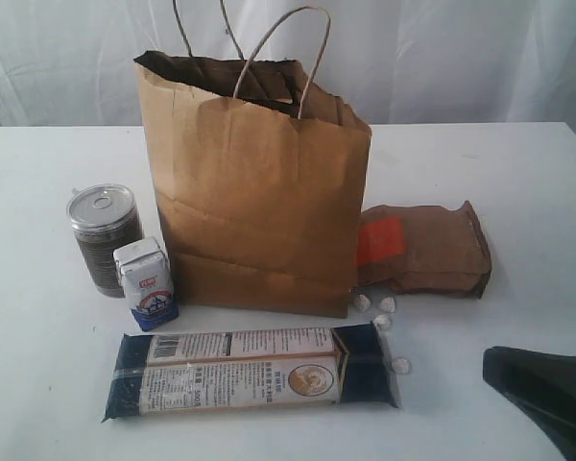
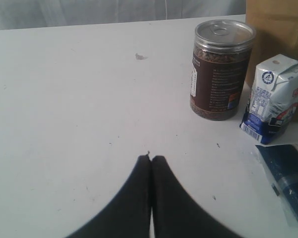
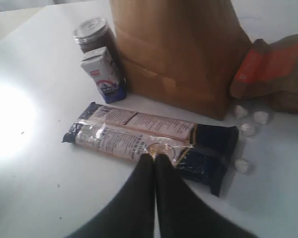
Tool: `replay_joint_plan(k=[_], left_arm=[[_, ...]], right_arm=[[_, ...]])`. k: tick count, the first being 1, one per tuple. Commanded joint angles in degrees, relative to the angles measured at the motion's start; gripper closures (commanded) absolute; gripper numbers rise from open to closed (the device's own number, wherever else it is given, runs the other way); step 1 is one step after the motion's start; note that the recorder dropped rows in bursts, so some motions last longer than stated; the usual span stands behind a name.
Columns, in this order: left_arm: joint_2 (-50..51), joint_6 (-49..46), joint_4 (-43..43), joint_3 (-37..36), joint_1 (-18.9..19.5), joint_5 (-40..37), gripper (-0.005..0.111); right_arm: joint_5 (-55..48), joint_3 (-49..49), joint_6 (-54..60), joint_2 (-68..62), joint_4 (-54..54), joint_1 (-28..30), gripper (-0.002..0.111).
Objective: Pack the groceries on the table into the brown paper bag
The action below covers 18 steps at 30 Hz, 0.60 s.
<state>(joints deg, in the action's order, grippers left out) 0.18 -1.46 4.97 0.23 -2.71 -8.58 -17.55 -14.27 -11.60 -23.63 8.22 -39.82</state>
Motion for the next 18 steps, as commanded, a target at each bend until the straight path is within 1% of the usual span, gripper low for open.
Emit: replay_joint_plan(k=[1,6,8,11,18], left_arm=[[-0.18,-0.03,0.53,-0.23,-0.26,-0.03,0.107],[-0.18,-0.03,0.53,-0.23,-0.26,-0.03,0.107],[-0.18,-0.03,0.53,-0.23,-0.26,-0.03,0.107],[-0.18,-0.03,0.53,-0.23,-0.26,-0.03,0.107],[-0.18,-0.03,0.53,-0.23,-0.26,-0.03,0.107]], right_arm=[[0.9,2.89,-0.19,6.28,0.06,6.62,0.108],[0.92,3.12,-0.19,14.94,0.06,14.19,0.108],[0.92,3.12,-0.19,15.98,0.06,15.79,0.108],[1.11,3.12,0.54,16.45,-0.99,16.5,0.108],[1.27,3.12,7.93,16.45,-2.53,16.5,0.108]])
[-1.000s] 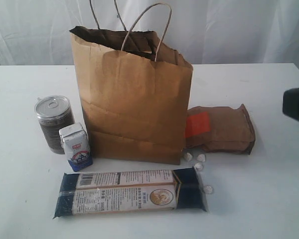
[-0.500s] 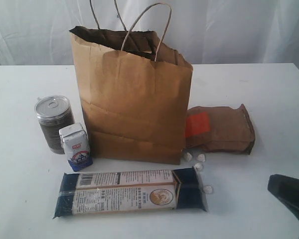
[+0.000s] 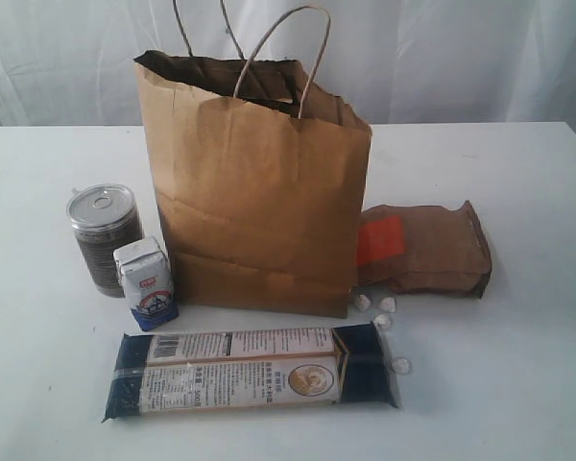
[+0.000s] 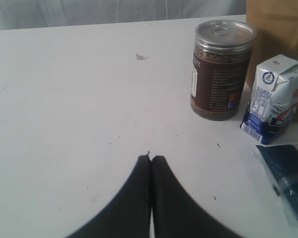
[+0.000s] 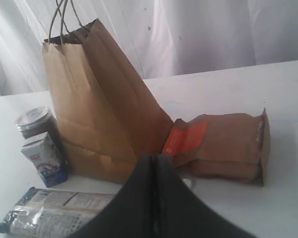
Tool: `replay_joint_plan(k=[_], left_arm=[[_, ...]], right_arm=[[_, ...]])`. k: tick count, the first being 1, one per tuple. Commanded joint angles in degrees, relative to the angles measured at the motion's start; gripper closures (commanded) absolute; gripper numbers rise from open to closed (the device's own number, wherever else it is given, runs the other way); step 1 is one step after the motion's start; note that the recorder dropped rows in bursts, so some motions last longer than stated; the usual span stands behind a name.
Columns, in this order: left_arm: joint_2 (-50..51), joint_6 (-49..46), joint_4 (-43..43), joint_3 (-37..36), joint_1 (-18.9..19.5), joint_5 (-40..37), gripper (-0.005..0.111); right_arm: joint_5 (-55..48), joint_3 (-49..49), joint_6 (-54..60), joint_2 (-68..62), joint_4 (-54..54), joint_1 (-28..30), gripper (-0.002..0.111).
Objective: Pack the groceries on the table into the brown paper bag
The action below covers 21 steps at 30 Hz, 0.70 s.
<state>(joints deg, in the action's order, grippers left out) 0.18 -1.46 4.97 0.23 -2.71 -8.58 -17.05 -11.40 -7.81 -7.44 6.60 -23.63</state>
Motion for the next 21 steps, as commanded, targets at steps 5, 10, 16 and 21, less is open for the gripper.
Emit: replay_joint_plan(k=[5,10,16,21], left_arm=[[-0.18,-0.03,0.53,-0.23,-0.26,-0.03,0.107],[-0.18,-0.03,0.53,-0.23,-0.26,-0.03,0.107],[-0.18,-0.03,0.53,-0.23,-0.26,-0.03,0.107],[-0.18,-0.03,0.53,-0.23,-0.26,-0.03,0.107]], right_arm=[[1.4,0.66,10.67,0.26,-1.03,0.31,0.108],[6.9,4.57,12.78,1.07,-2.11,0.41,0.108],[7.48,6.9,13.26,1.57,-2.35,4.94,0.108],[7.11,8.79,13.2,1.66,-2.35,9.04,0.108]])
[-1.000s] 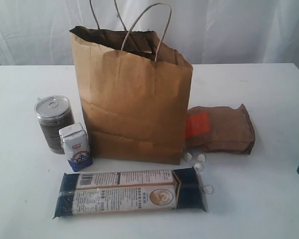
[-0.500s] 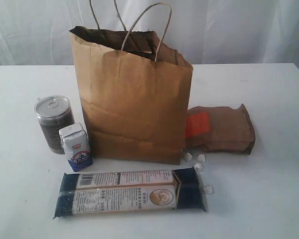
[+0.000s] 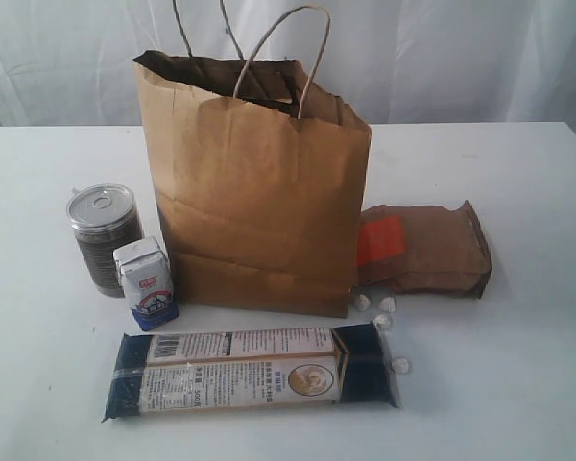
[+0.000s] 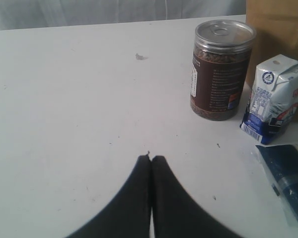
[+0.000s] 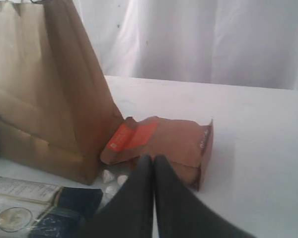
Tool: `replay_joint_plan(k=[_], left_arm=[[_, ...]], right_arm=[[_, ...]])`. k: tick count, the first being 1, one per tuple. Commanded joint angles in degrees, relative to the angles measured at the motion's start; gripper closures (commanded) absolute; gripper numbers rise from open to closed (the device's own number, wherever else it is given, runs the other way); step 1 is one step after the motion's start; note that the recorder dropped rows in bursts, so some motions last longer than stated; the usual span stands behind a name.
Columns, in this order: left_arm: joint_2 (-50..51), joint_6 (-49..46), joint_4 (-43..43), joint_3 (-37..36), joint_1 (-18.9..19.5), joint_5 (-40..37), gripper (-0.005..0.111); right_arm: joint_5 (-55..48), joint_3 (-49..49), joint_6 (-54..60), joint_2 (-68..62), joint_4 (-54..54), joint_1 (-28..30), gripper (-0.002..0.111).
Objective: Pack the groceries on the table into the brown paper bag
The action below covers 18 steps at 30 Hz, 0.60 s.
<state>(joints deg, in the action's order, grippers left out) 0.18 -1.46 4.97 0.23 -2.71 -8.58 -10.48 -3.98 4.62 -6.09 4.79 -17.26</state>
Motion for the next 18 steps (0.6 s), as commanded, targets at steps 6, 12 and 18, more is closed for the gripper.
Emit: replay_joint_plan(k=[6,12,18], left_arm=[[-0.18,-0.03,0.53,-0.23,-0.26,-0.03,0.107],[-0.18,-0.03,0.53,-0.23,-0.26,-0.03,0.107],[-0.18,-0.03,0.53,-0.23,-2.06,-0.02,0.107]], right_arm=[[0.29,2.57,0.77,3.06,-0.43,3.09,0.108],[0.48,3.86,0.77,6.09,-0.43,3.09,0.108],[-1.1,3.98,0.77,6.09,-0.43,3.09,0.108]])
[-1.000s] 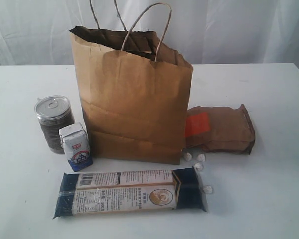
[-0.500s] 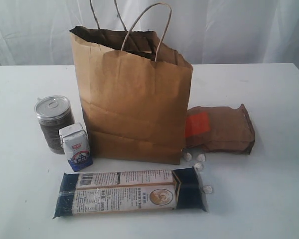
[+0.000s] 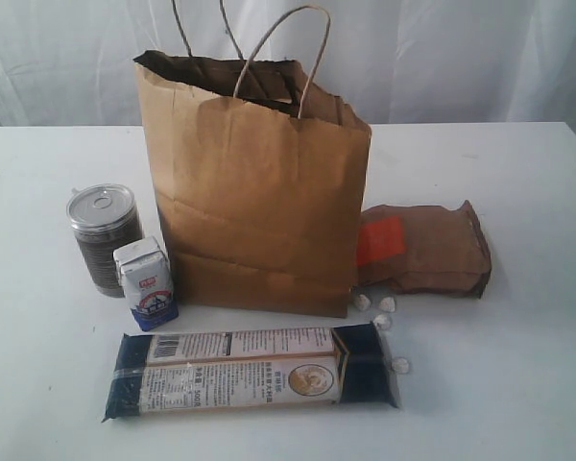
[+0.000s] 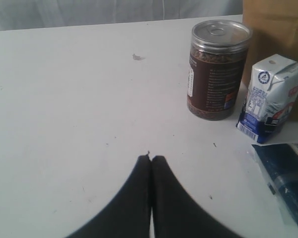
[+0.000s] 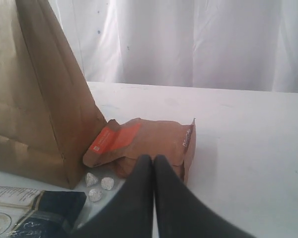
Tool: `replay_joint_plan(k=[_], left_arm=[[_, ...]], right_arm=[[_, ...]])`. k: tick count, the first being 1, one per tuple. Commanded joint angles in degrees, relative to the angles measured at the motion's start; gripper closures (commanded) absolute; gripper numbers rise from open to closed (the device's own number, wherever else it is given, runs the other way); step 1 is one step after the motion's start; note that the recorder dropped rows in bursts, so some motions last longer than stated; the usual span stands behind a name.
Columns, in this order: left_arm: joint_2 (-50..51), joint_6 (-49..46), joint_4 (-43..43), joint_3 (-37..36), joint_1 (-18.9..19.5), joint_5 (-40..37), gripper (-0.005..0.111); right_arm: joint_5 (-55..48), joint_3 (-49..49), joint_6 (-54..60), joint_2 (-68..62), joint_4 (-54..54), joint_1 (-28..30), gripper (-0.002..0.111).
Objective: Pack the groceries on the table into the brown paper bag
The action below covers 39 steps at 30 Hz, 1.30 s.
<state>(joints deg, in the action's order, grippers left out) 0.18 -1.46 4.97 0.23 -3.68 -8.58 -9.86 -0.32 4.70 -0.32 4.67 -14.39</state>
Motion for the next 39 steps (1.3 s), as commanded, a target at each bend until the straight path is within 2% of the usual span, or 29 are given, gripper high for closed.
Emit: replay_joint_plan(k=[1,16,18,22,24,29,32,39], left_arm=[[-0.18,-0.03,0.53,-0.23,-1.09,-0.02,0.107],[-0.18,0.07,0.53,-0.23,-1.08,1.13,0.107],[-0.18,4.08,4.93,-0.23,-1.08,4.26,0.107],[-0.18,19.47,18.73,-0.23,-1.08,8.58,0.107],[-0.18,23.62,20.29,-0.23,-1.08,8.58,0.107],[-0.18,26.85,20.91,-0.23,-1.08,7.95,0.107],[-0.18,27.96,21.18,2.87,-1.08,1.74,0.107],[-0.18,9.49,22.37,22.6,-1.08,-21.18,0.107]], right_arm=[[-2.27,0.32,0.68,0.32,-0.31,0.22,0.108],[-2.77,0.32,0.68,0.32,-0.31,0.22,0.108],[-2.77,0.32,0.68,0.32,-0.31,0.22,0.108],[-2.77,0.32,0.68,0.32,-0.31,0.22,0.108],[-2.77,0.32,0.68,0.32,-0.31,0.22,0.108],[-2.77,0.32,0.68,0.32,-0.31,0.22,0.108],[-2.77,0.32,0.68,0.32,-0.31,0.22,0.108],[-2.77,0.32,0.68,0.32,-0.31,0.22,0.108]])
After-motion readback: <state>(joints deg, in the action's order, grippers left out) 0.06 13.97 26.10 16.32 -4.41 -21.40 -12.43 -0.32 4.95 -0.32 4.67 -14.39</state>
